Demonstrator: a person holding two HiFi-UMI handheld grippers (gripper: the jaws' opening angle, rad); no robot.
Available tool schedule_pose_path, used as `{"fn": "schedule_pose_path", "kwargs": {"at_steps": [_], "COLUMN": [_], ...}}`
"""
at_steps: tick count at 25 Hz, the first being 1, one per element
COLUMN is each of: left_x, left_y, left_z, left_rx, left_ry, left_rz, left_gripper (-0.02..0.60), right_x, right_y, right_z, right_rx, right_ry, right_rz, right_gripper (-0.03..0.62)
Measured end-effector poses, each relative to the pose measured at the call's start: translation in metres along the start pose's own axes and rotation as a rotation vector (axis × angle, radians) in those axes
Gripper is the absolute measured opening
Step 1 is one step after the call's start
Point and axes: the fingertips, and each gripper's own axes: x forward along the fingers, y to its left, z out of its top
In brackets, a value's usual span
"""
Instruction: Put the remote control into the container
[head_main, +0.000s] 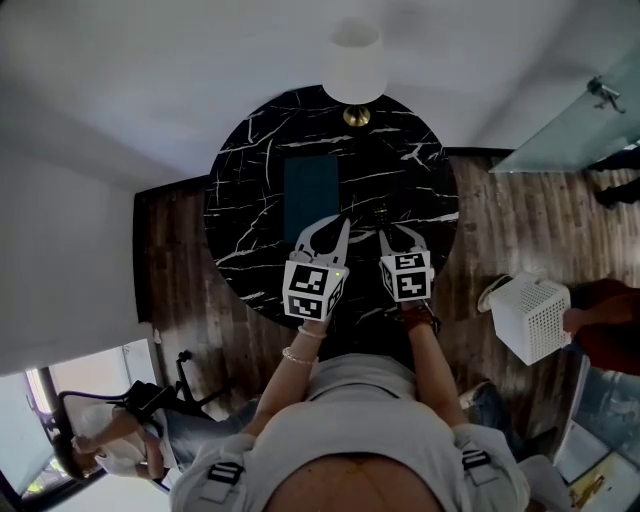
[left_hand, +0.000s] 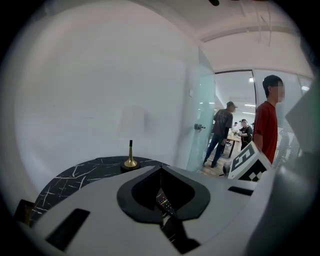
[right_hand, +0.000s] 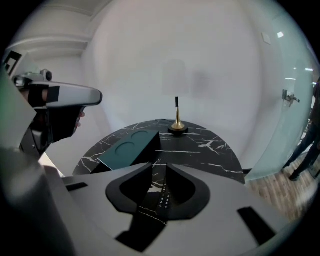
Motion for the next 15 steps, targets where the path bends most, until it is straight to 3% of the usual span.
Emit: {"fn": "schedule_pose_path", "kwargs": {"at_steps": [15], "left_x": [0.012], "left_y": [0.023], "left_z": [-0.009], "left_rx": [-0.018], "left_ry": [0.031], "left_rz": [-0.029], "left_gripper": [0.008], "right_x": [0.057], "right_y": [-0.012], "right_z": [-0.055], "right_rx": [0.02], "right_ry": [0.208], "right_rz": [-0.001], "right_gripper": [0.137]}}
